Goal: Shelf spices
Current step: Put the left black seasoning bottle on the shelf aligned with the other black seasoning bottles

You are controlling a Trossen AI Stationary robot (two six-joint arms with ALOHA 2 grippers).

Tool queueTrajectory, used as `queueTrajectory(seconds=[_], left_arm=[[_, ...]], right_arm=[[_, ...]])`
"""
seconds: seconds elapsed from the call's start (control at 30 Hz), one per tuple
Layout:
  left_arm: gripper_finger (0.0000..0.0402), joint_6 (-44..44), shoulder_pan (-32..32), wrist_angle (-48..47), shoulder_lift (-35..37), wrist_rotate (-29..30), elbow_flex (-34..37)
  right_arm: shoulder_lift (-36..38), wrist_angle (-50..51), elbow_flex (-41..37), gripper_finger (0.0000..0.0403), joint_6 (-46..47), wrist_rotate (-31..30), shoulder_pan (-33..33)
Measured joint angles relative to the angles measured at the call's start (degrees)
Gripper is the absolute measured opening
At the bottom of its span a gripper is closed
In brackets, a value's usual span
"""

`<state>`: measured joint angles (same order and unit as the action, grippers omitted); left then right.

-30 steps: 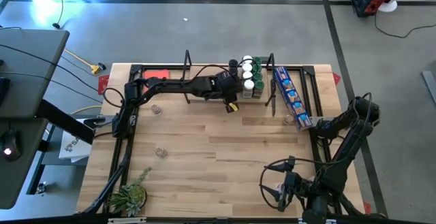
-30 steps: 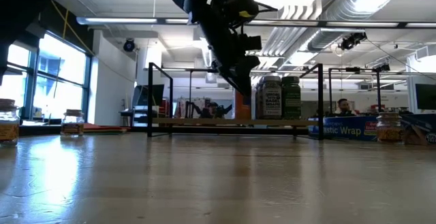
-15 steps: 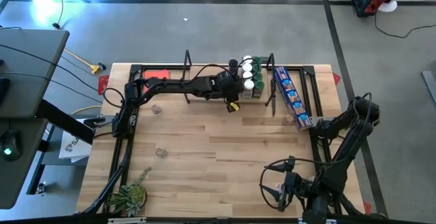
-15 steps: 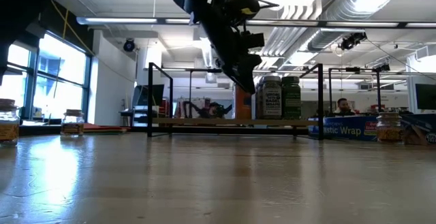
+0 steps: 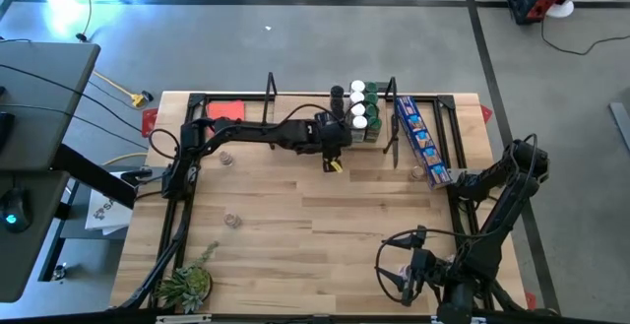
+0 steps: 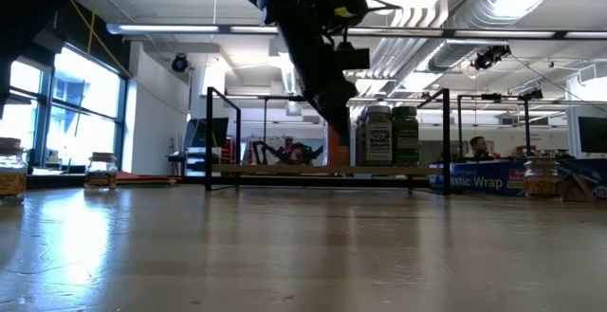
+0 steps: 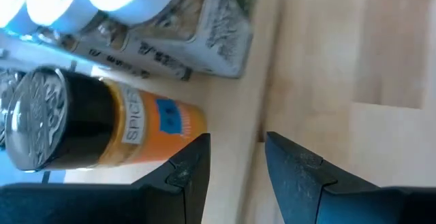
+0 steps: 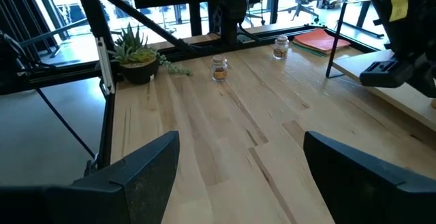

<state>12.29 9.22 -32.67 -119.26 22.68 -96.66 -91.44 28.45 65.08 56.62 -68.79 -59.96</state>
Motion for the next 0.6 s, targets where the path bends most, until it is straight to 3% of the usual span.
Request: queueTrajectory(seconds=[0.6], left_arm=[[0.0135, -0.02, 3.07, 4.29, 0.00, 0.20, 1.39]], right_arm=[[0.00, 0.02, 0.00, 0.0309, 0.30, -0.42, 0.00]])
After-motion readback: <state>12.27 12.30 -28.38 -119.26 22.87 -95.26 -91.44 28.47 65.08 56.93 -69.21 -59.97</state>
